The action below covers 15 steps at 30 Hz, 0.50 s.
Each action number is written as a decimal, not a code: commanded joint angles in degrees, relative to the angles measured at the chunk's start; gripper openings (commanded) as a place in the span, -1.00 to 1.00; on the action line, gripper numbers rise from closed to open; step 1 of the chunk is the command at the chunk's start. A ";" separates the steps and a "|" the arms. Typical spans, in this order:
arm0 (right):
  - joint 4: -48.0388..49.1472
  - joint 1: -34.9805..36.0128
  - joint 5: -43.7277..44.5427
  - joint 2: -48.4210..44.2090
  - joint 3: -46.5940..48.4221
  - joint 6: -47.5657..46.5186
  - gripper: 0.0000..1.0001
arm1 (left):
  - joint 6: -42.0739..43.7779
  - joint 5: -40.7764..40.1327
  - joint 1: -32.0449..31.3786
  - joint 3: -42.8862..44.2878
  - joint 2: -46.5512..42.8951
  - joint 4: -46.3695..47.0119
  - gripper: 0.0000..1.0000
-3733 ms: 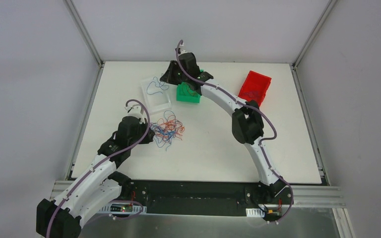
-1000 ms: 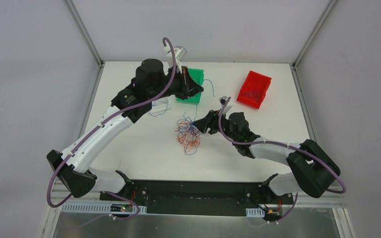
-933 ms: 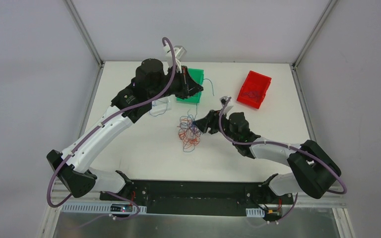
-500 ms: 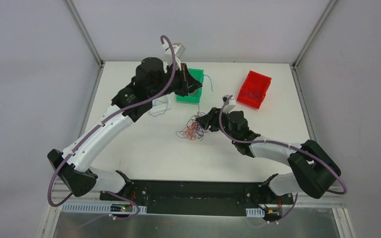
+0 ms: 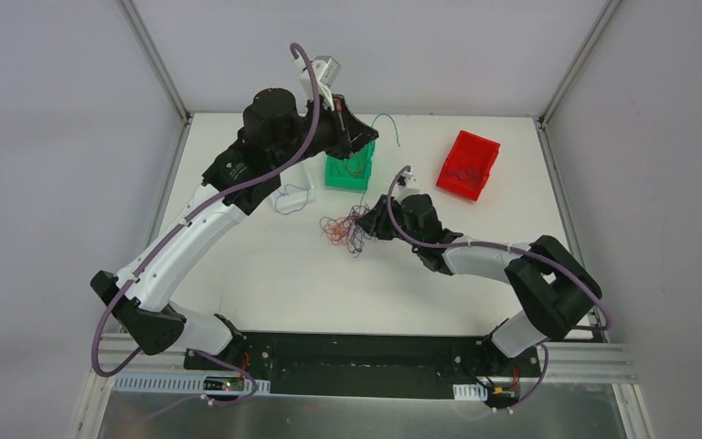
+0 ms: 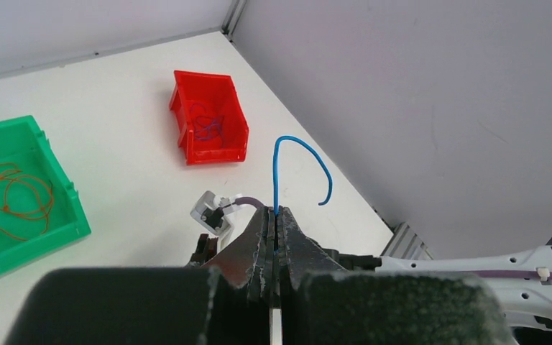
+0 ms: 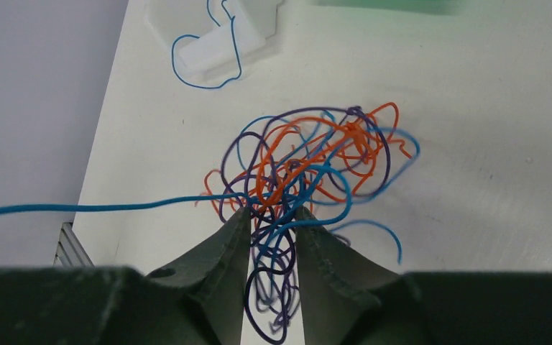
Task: Untangle the cables
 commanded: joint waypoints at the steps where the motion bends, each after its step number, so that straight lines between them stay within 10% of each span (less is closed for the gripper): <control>1: -2.48 0.28 1.26 1.45 2.75 2.70 -0.51 | 4.05 -3.63 -0.07 3.62 -2.56 3.52 -1.00; 15: -4.20 -6.75 13.04 -3.29 -4.15 15.23 -0.70 | 27.18 -51.10 0.01 -10.37 -23.13 2.27 -1.00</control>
